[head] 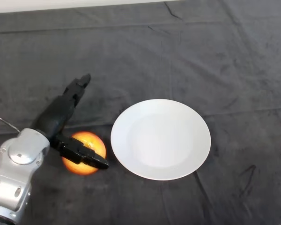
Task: Move the apple to the plate
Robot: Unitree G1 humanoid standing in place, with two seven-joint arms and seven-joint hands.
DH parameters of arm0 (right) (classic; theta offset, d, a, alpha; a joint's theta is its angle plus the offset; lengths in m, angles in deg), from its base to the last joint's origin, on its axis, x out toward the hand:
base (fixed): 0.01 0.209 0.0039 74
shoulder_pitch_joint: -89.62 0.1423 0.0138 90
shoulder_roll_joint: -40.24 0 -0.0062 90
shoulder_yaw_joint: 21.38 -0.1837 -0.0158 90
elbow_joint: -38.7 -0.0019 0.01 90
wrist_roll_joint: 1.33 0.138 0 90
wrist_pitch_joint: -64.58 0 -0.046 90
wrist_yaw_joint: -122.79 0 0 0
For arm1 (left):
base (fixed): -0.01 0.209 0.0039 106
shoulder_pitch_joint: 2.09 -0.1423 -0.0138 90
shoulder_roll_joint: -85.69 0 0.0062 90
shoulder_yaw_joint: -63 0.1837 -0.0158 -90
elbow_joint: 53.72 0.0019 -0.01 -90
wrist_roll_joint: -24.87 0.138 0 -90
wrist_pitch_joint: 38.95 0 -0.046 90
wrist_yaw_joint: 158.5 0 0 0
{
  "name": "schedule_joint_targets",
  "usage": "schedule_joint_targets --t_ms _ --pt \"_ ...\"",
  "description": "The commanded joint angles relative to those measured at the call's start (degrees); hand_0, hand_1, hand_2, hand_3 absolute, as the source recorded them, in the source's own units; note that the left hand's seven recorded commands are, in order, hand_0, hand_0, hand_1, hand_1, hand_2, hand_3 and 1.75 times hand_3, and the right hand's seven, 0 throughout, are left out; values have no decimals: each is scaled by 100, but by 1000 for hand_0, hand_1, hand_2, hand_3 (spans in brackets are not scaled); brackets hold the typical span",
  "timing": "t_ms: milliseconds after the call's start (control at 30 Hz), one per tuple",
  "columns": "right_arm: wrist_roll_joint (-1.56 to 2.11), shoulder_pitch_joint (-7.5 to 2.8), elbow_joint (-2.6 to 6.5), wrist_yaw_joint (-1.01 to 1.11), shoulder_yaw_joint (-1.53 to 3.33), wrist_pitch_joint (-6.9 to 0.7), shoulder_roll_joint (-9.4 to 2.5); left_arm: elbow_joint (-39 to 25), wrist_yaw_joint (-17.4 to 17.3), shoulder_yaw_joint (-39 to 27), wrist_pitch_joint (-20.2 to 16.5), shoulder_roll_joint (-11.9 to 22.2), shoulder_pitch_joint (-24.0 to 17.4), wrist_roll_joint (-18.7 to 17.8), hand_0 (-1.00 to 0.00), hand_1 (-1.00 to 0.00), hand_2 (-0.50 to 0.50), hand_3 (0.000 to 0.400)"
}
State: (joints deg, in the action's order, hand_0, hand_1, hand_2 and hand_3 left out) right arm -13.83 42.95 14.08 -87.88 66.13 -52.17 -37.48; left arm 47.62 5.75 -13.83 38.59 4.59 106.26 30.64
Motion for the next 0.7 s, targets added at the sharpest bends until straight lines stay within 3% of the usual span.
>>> schedule_joint_targets --t_ms 33,267,300,333,367,400,567,700 --pt "10 -202 17 47 13 -70 43 -350 -113 220 -72 241 -185 99 0 0 0 0" --pt "7 -200 17 47 11 -73 43 -370 -308 290 -152 343 -138 178 0 0 0 0" --pt "7 -200 18 47 10 -74 43 -364 -331 289 -161 355 -120 185 -180 0 -90 72" --pt "7 -200 18 47 10 -74 43 -358 -348 284 -168 364 -101 189 -557 -98 -229 223" --pt "6 -199 19 47 10 -74 42 -349 -369 271 -180 375 -70 191 -757 -337 -210 303" --pt "6 -199 19 47 10 -75 42 -342 -386 252 -193 386 -37 191 -1000 -796 -102 400" --pt "4 -197 21 46 9 -75 42 -320 -345 130 -194 399 58 204 -1000 -976 -12 400" --pt "3 -197 22 46 8 -76 42 -345 -213 19 -203 358 115 231 -1000 -1000 0 400"
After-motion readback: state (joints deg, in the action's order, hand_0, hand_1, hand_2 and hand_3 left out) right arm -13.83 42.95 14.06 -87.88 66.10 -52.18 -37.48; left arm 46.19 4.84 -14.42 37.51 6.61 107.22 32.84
